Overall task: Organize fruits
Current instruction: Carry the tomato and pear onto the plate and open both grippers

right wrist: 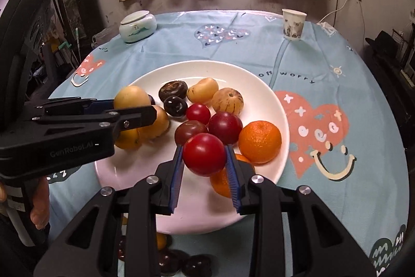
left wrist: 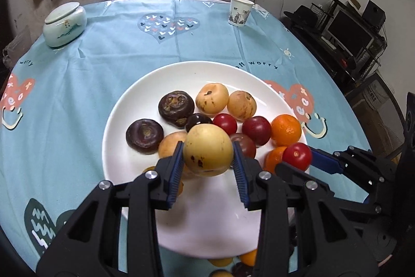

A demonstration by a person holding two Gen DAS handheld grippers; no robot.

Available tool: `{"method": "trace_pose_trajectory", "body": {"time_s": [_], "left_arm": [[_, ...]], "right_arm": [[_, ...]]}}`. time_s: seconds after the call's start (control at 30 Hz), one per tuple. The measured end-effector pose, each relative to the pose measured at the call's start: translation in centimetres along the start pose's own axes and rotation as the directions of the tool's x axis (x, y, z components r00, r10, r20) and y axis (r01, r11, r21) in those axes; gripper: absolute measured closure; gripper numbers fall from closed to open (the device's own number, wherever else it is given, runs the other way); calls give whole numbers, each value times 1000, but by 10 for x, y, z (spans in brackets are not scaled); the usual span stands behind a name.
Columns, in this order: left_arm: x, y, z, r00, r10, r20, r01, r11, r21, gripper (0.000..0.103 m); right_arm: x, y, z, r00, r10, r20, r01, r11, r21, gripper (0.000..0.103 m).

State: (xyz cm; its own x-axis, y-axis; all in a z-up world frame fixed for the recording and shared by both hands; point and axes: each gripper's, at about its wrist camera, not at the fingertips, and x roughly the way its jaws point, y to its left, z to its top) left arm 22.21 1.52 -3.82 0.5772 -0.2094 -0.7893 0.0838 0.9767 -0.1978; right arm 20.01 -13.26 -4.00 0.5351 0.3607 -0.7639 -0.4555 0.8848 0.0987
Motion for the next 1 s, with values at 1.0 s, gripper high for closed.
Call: {"method": "trace_pose_trajectory", "body": {"time_s": [1.0], "left_arm": [[-37,0,-15,992,-3,125,-1,999,35,31]], "right_arm": [[-55,-18,-96,998,-38,-51,45,987,153,40]]}}
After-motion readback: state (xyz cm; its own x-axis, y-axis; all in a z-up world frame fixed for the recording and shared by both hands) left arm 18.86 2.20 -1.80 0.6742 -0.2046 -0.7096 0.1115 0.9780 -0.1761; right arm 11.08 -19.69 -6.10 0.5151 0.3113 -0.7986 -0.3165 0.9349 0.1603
